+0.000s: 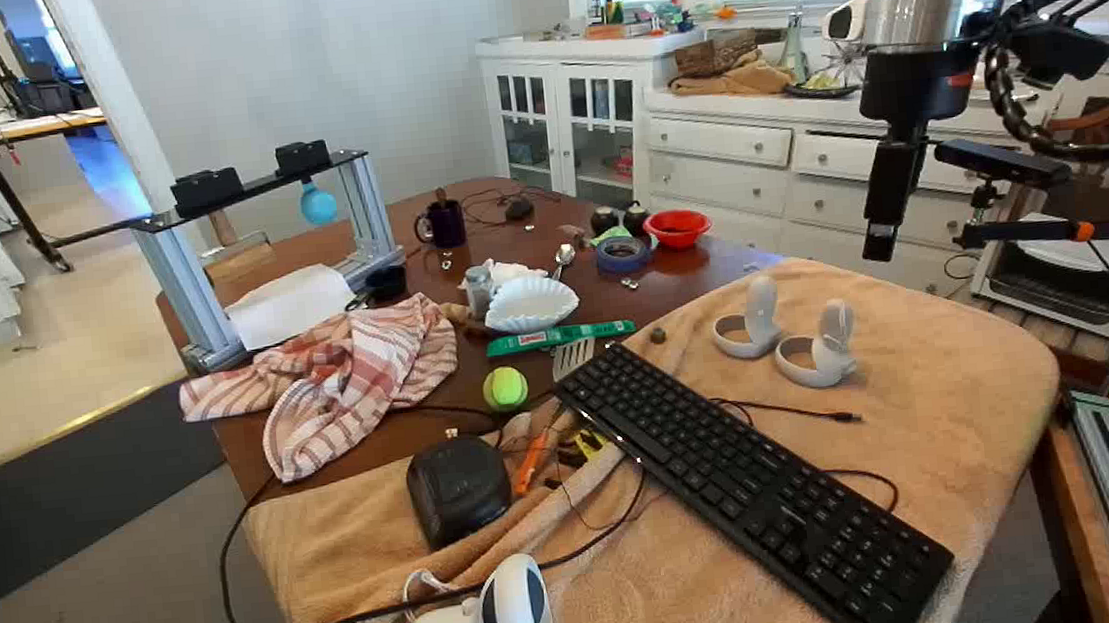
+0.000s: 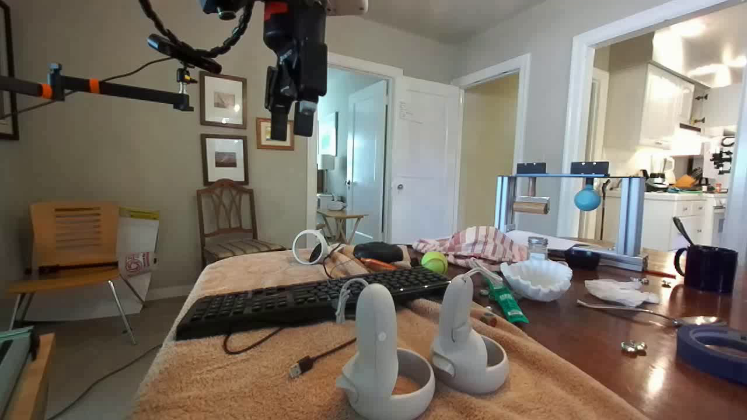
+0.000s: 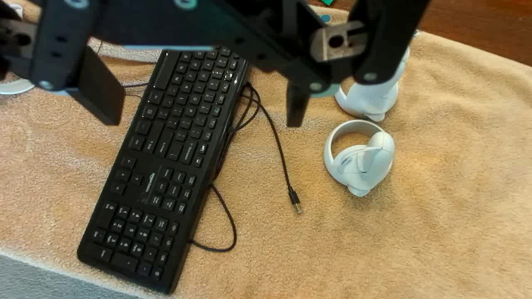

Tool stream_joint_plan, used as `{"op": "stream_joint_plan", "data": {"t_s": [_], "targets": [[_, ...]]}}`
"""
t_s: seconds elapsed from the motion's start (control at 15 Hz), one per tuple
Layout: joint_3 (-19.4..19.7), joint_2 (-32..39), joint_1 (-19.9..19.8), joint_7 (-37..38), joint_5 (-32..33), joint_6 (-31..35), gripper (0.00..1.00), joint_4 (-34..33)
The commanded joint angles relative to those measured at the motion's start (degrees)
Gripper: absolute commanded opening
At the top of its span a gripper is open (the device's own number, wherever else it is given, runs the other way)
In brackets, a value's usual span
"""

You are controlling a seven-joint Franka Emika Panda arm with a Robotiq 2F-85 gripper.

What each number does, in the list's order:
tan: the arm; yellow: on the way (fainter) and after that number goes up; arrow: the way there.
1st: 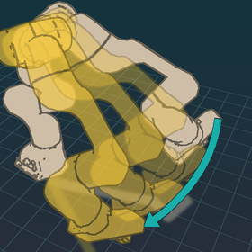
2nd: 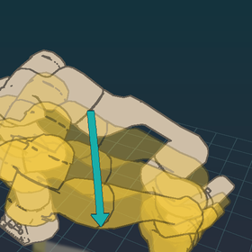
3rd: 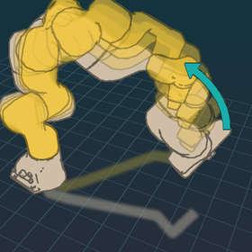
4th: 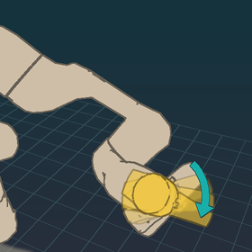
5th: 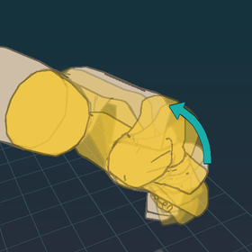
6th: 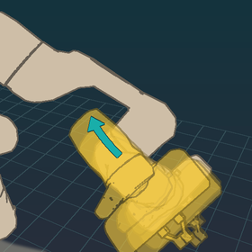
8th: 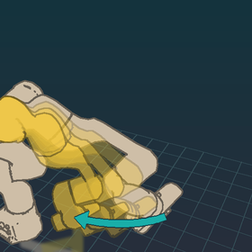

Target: Move the white game console on the left to the right

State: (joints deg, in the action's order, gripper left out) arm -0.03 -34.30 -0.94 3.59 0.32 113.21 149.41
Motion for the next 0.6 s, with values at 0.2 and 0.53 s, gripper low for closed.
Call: {"op": "stream_joint_plan", "data": {"t_s": [0.2, 0.53], "targets": [[-0.11, 0.01, -0.13, -0.08, -0.07, -0.12, 1.0, -0.09], [-1.1, 7.7, 1.94, -1.75, -0.75, 7.51, 1.0, -2.47]]}}
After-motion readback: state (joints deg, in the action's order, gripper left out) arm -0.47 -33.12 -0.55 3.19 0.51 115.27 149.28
